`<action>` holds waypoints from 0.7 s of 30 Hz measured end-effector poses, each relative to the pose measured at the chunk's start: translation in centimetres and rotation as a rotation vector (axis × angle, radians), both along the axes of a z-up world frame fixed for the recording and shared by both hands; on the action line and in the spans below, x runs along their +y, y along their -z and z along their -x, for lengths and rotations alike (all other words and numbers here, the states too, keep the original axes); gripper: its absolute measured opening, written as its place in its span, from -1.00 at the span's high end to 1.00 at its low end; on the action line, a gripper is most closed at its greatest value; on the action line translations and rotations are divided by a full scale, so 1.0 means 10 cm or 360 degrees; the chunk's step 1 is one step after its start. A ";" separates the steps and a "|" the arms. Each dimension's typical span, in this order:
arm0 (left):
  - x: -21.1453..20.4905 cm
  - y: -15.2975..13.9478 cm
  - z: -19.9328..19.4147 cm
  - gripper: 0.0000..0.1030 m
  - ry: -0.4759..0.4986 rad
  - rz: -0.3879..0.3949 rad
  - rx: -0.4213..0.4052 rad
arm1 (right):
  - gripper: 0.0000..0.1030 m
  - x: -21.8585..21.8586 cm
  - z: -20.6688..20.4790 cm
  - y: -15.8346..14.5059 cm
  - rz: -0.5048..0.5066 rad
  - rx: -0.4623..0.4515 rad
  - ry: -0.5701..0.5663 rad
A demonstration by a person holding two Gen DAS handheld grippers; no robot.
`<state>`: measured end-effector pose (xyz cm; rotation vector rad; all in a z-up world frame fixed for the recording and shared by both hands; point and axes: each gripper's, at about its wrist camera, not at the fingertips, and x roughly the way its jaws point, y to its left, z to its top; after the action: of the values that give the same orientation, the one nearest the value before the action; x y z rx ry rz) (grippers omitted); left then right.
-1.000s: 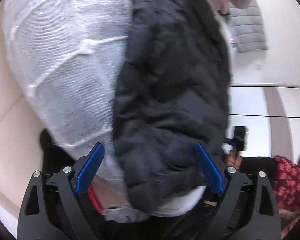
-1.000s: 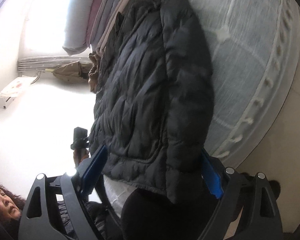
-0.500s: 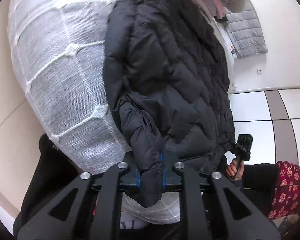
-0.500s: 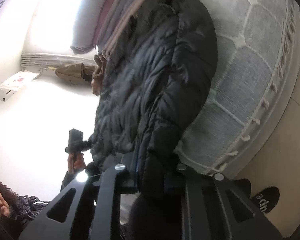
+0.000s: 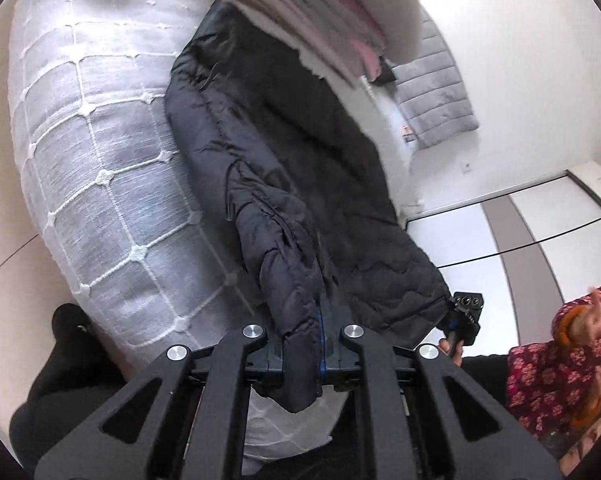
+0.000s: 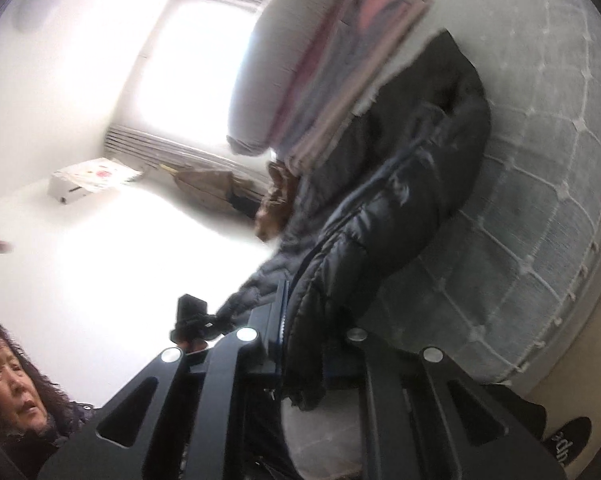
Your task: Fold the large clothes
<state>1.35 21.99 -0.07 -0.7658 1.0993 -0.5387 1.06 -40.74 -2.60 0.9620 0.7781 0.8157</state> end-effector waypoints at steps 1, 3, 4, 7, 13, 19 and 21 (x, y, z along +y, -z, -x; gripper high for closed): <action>0.06 -0.05 0.00 0.84 -0.0001 0.0010 -0.0014 | 0.74 -0.01 0.04 -0.04 -0.0009 -0.0016 0.0005; 0.13 -0.14 0.13 0.84 -0.0004 0.0031 -0.0046 | 0.74 -0.04 0.19 -0.14 -0.0036 -0.0057 0.0026; 0.15 -0.16 0.17 0.84 -0.0009 0.0039 -0.0054 | 0.74 -0.06 0.23 -0.15 -0.0046 -0.0065 0.0031; 0.24 -0.15 0.33 0.84 -0.0030 0.0060 -0.0054 | 0.74 -0.11 0.42 -0.15 -0.0084 -0.0078 0.0057; 0.40 0.03 0.70 0.84 -0.0086 0.0101 -0.0009 | 0.74 -0.20 0.79 0.03 -0.0140 -0.0047 0.0122; 0.36 0.07 0.98 0.84 -0.0064 0.0099 -0.0045 | 0.74 -0.27 1.05 -0.01 -0.0155 -0.0066 0.0155; 0.36 0.06 1.07 0.84 -0.0053 0.0094 -0.0057 | 0.74 -0.28 1.15 -0.02 -0.0138 -0.0068 0.0162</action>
<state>-9.35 25.63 -0.69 -0.8215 1.0398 -0.5567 -10.44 -43.55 -2.41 1.0496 0.6556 0.7839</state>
